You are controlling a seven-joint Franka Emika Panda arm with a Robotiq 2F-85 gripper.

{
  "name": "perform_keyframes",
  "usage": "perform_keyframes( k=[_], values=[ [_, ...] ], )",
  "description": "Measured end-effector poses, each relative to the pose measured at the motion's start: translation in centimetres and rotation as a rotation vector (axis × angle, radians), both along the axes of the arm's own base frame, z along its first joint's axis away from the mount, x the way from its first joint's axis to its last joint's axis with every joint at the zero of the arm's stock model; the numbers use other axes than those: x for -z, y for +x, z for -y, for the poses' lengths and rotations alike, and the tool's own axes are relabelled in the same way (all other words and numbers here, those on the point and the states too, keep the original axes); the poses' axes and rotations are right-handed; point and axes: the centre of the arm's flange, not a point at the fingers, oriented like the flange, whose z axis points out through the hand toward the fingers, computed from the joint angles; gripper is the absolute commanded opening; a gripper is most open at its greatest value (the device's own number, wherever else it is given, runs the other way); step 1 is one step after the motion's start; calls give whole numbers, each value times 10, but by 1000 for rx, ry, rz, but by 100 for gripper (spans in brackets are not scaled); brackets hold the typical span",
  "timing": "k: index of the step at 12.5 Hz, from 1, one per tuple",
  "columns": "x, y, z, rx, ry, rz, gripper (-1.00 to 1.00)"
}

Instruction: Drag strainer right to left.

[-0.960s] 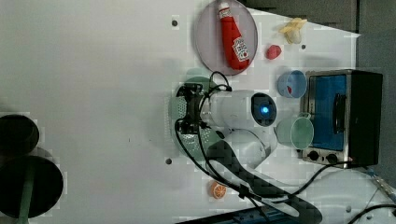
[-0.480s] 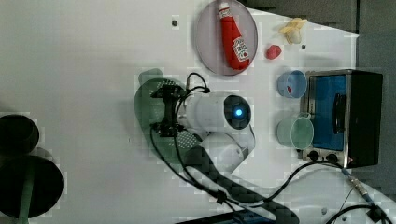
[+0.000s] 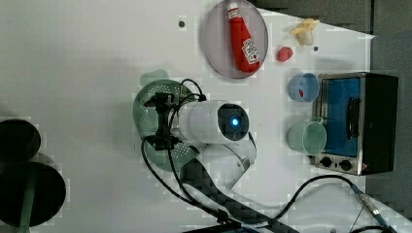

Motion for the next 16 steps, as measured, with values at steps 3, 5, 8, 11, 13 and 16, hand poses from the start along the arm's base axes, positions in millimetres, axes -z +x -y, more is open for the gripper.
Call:
perform_keyframes(
  k=[3, 5, 8, 11, 13, 16],
  values=[
    [-14, -14, 19, -96, -87, -108, 100],
    [-52, -19, 28, -217, -131, -156, 100],
    [-161, 2, 49, -380, -118, -72, 100],
    [-293, 19, 112, -429, -99, 56, 100],
    [-366, 25, 177, -429, -81, 120, 100],
    [-429, 26, 296, -425, -49, 168, 100]
  ],
)
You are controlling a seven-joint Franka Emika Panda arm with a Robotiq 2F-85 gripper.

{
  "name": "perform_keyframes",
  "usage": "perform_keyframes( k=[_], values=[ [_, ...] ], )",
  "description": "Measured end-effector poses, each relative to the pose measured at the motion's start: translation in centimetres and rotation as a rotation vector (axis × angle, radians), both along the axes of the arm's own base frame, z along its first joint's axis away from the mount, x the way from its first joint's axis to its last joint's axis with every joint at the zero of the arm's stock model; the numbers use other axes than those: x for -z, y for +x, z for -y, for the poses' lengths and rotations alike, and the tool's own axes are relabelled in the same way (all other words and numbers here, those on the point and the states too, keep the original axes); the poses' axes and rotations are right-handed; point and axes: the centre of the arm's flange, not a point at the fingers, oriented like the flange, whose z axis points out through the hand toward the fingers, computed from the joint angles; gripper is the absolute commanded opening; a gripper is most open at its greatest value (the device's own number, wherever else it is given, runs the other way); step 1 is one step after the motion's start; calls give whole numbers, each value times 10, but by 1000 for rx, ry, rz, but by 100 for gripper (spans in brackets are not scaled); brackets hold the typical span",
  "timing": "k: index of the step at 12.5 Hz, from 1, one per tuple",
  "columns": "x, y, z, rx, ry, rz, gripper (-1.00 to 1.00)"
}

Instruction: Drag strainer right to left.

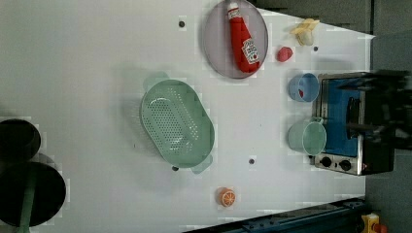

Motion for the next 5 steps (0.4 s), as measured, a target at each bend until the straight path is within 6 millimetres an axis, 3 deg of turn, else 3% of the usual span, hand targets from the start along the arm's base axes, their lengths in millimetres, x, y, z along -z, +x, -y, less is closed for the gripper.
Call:
perform_keyframes(
  k=[2, 5],
  values=[
    [-11, 1, 78, 38, 23, 4, 100],
    [4, -11, 180, 36, -27, -58, 100]
  ],
)
